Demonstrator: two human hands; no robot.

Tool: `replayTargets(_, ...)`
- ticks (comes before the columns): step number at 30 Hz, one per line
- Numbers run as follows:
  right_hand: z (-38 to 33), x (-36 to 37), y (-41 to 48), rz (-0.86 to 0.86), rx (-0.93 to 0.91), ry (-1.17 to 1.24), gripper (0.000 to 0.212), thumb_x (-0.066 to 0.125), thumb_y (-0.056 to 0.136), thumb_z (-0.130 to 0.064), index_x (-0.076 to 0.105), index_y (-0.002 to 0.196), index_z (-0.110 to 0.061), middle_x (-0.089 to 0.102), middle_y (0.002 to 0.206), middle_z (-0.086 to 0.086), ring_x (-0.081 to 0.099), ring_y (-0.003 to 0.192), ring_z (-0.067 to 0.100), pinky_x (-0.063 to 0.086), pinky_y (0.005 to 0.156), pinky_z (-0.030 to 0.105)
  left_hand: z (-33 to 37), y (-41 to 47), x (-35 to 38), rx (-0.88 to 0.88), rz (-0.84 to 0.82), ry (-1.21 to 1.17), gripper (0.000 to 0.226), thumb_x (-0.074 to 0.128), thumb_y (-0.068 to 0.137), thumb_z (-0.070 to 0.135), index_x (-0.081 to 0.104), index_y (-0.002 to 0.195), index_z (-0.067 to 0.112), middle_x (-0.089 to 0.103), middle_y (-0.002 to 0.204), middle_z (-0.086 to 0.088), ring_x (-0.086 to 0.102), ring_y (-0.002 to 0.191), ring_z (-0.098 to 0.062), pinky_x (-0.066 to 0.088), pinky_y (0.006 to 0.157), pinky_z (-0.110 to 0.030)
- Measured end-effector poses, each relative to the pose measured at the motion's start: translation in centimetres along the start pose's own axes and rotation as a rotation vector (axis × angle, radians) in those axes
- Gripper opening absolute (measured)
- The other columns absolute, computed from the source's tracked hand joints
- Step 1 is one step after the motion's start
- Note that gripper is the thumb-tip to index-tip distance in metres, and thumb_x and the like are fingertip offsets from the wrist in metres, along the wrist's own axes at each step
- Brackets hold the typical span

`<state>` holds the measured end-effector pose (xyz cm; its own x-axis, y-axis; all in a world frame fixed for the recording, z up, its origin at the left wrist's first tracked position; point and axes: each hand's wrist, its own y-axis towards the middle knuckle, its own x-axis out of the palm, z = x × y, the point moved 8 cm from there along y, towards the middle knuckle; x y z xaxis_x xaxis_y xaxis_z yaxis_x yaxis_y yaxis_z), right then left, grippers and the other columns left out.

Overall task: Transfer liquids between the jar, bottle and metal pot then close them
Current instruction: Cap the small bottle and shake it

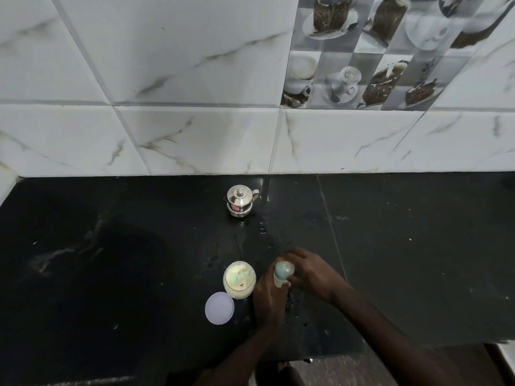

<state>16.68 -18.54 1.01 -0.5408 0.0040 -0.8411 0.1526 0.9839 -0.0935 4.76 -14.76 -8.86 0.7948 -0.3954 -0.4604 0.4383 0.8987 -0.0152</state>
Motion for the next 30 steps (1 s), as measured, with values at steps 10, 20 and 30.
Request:
replayTargets(10,-0.5,0.3,1.5,-0.155,0.358,-0.372,0.056,0.062,0.092,-0.061,0.065,0.109,-0.007,0.068,0.107,0.013,0.068,0.096,0.032,0.047,0.070,0.036,-0.5,0.2,0.5,-0.031,-0.010,0.046,0.044,0.078,0.082,0.023,0.067,0.124,0.030,0.073,0.110,0.014,0.066,0.101,-0.002,0.045,0.087,-0.013)
replayTargets(20,-1.5,-1.1,1.9,-0.205,0.433,-0.375,0.050,0.062,0.095,-0.052,0.069,0.103,-0.003,0.068,0.101,0.015,0.069,0.095,0.034,0.054,0.074,0.039,-0.2,0.4,0.6,-0.007,-0.010,0.090,0.047,0.079,0.083,0.020,0.065,0.125,0.035,0.066,0.112,0.026,0.058,0.103,0.014,0.034,0.091,0.001)
replayTargets(30,-2.0,-1.2,1.8,-0.208,0.449,-0.341,0.041,0.066,0.093,-0.043,0.070,0.103,-0.005,0.070,0.105,0.016,0.070,0.095,0.034,0.048,0.068,0.033,0.4,0.6,0.3,-0.038,0.001,0.038,0.040,0.077,0.083,0.023,0.066,0.119,0.036,0.067,0.108,0.026,0.061,0.100,0.007,0.039,0.087,-0.005)
